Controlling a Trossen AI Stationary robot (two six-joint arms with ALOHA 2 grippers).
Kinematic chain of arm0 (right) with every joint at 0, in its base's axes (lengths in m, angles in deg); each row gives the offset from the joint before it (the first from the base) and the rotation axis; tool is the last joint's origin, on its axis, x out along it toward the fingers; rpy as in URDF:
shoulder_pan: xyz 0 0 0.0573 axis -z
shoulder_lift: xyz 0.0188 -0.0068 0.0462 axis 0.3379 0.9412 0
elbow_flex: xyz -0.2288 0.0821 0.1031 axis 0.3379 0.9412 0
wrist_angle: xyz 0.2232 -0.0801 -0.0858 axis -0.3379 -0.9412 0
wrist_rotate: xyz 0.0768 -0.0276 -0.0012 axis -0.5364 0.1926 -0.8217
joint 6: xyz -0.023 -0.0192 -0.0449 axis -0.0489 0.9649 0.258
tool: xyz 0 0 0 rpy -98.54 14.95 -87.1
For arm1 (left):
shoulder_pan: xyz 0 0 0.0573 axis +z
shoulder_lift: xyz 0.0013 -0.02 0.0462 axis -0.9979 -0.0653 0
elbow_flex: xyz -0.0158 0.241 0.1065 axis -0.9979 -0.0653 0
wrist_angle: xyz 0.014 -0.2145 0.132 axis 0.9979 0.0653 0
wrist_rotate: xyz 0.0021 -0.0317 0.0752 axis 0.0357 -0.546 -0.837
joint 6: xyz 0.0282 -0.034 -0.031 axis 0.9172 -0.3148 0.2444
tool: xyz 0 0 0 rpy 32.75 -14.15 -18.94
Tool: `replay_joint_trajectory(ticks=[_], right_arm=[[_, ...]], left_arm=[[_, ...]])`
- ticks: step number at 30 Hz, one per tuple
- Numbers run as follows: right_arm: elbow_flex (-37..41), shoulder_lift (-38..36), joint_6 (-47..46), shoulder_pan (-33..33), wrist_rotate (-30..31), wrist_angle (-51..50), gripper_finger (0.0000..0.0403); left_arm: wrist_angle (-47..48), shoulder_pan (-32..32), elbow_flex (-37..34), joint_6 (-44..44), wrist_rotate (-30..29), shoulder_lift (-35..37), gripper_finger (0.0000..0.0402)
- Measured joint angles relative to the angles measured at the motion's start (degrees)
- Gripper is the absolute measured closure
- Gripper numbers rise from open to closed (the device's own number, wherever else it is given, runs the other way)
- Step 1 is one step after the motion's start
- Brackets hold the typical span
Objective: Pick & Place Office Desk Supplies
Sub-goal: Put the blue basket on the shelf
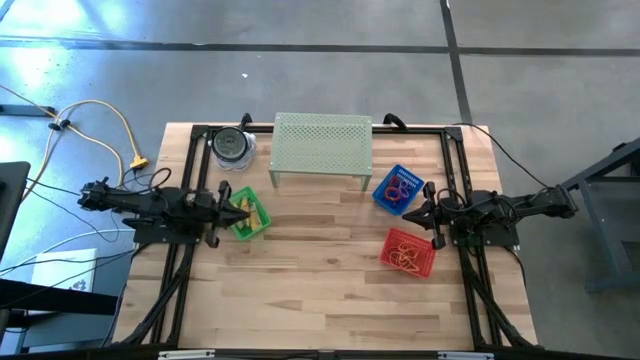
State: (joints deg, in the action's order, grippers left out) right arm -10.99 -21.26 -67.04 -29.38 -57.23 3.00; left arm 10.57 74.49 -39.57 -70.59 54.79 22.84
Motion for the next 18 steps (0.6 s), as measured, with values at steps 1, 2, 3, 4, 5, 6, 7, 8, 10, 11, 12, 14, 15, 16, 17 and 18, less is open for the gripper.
replay_joint_trajectory(ticks=[1, 2, 3, 4, 5, 6, 7, 8, 10, 11, 12, 14, 15, 16, 17, 18], right_arm=[[0.0, 0.0, 0.0, 0.0, 0.0, 0.0, 0.04], [0.0, 0.0, 0.0, 0.0, 0.0, 0.0, 0.04], [0.0, 0.0, 0.0, 0.0, 0.0, 0.0, 0.04], [0.0, 0.0, 0.0, 0.0, 0.0, 0.0, 0.04], [0.0, 0.0, 0.0, 0.0, 0.0, 0.0, 0.04], [0.0, 0.0, 0.0, 0.0, 0.0, 0.0, 0.04], [0.0, 0.0, 0.0, 0.0, 0.0, 0.0, 0.04], [0.0, 0.0, 0.0, 0.0, 0.0, 0.0, 0.04], [0.0, 0.0, 0.0, 0.0, 0.0, 0.0, 0.04], [0.0, 0.0, 0.0, 0.0, 0.0, 0.0, 0.04], [0.0, 0.0, 0.0, 0.0, 0.0, 0.0, 0.04], [0.0, 0.0, 0.0, 0.0, 0.0, 0.0, 0.04], [0.0, 0.0, 0.0, 0.0, 0.0, 0.0, 0.04], [0.0, 0.0, 0.0, 0.0, 0.0, 0.0, 0.04], [0.0, 0.0, 0.0, 0.0, 0.0, 0.0, 0.04], [0.0, 0.0, 0.0, 0.0, 0.0, 0.0, 0.04]], left_arm=[[-1.2, 0.0, 0.0, 0.2, 0.0, 0.0, 0.0401], [-2.2, 0.0, 0.0, 0.2, 0.0, 0.0, 0.0401], [-2.6, 0.0, 0.0, 0.2, 0.0, 0.0, 0.0401], [-3.0, 0.0, 0.0, 0.2, 0.0, 0.0, 0.0401], [-3.5, 0.0, 0.0, 0.2, 0.0, 0.0, 0.0401], [-3.9, 0.0, 0.0, 0.2, 0.0, 0.0, 0.0401], [-4.1, 0.0, 0.0, 0.2, 0.0, 0.0, 0.0401], [-4.3, 0.0, 0.0, 0.2, 0.0, 0.0, 0.0401], [-4.2, 0.0, 0.1, 0.2, 0.1, 0.0, 0.0401], [-4.2, 0.0, 0.1, 0.2, 0.2, 0.0, 0.0401], [-4.2, 0.0, 0.1, 0.2, 0.2, 0.0, 0.0401], [-4.3, 0.0, 0.1, 0.2, 0.2, 0.0, 0.0401], [-4.3, 0.0, 0.1, 0.2, 0.2, 0.0, 0.0401], [-4.3, 0.0, 0.1, 0.2, 0.2, 0.0, 0.0401], [-4.3, 0.0, 0.1, 0.2, 0.3, 0.0, 0.0401], [-4.3, 0.0, 0.1, 0.2, 0.3, 0.0, 0.0401]])
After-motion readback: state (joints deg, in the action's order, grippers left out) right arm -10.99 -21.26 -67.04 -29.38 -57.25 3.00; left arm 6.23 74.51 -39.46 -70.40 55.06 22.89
